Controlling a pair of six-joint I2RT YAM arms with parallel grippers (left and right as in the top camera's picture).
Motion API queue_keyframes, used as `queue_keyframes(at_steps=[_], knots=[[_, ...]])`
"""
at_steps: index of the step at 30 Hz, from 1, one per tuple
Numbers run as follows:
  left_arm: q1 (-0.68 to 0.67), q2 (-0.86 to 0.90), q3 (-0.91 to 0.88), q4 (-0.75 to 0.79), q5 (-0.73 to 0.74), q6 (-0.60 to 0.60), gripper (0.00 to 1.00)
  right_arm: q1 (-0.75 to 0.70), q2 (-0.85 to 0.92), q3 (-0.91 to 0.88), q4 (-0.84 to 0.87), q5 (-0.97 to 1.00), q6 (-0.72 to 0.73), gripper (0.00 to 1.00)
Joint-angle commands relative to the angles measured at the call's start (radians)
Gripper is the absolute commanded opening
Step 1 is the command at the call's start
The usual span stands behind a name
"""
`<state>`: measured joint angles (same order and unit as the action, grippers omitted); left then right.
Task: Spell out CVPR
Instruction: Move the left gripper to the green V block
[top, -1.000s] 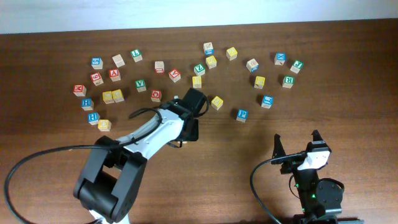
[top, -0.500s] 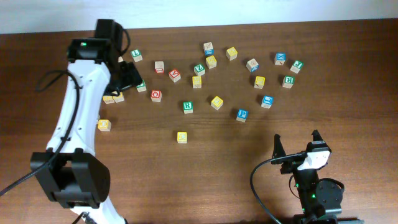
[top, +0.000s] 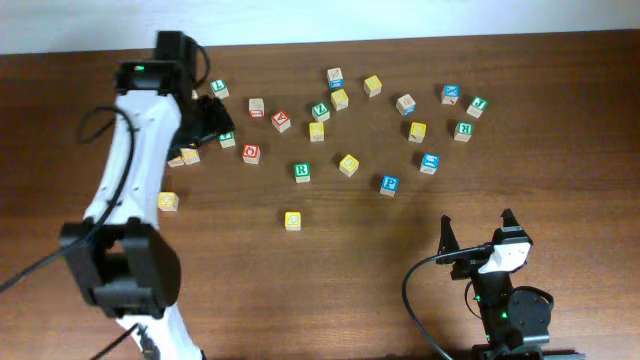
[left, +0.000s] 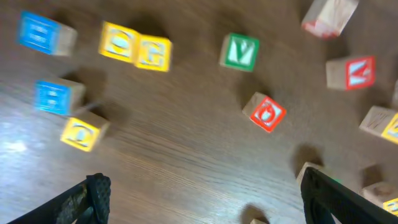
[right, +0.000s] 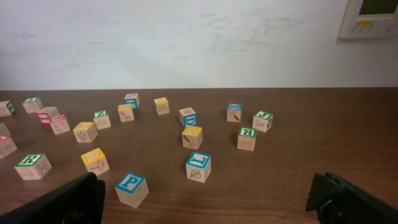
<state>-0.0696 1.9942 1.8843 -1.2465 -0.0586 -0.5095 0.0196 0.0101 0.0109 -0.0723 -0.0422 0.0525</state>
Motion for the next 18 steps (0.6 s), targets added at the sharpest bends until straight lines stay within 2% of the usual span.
queue_keyframes(at_steps=[1,4,5,6,10,12,18], knots=[[-0.044,0.051,0.011,0.010,0.011,0.039,0.89,-0.008,-0.006,-0.005,-0.005,0.002,0.000,0.98],[-0.052,0.051,0.011,0.047,0.011,0.055,0.90,-0.008,-0.006,-0.005,-0.005,0.002,0.000,0.98],[-0.052,0.051,0.011,0.062,0.011,0.055,0.98,-0.008,-0.006,-0.005,-0.005,0.002,0.000,0.98],[-0.052,0.051,0.011,0.070,0.011,0.055,0.99,-0.008,-0.006,-0.005,-0.005,0.002,0.000,0.98],[-0.052,0.051,0.011,0.094,0.006,0.055,0.99,-0.008,-0.006,-0.005,-0.005,0.002,0.000,0.98],[-0.050,0.053,0.011,0.095,-0.148,0.055,0.99,-0.008,-0.006,-0.005,-0.005,0.002,0.000,0.98],[-0.049,0.055,0.011,0.095,-0.223,0.055,0.99,-0.008,-0.006,-0.005,-0.005,0.002,0.000,0.98]])
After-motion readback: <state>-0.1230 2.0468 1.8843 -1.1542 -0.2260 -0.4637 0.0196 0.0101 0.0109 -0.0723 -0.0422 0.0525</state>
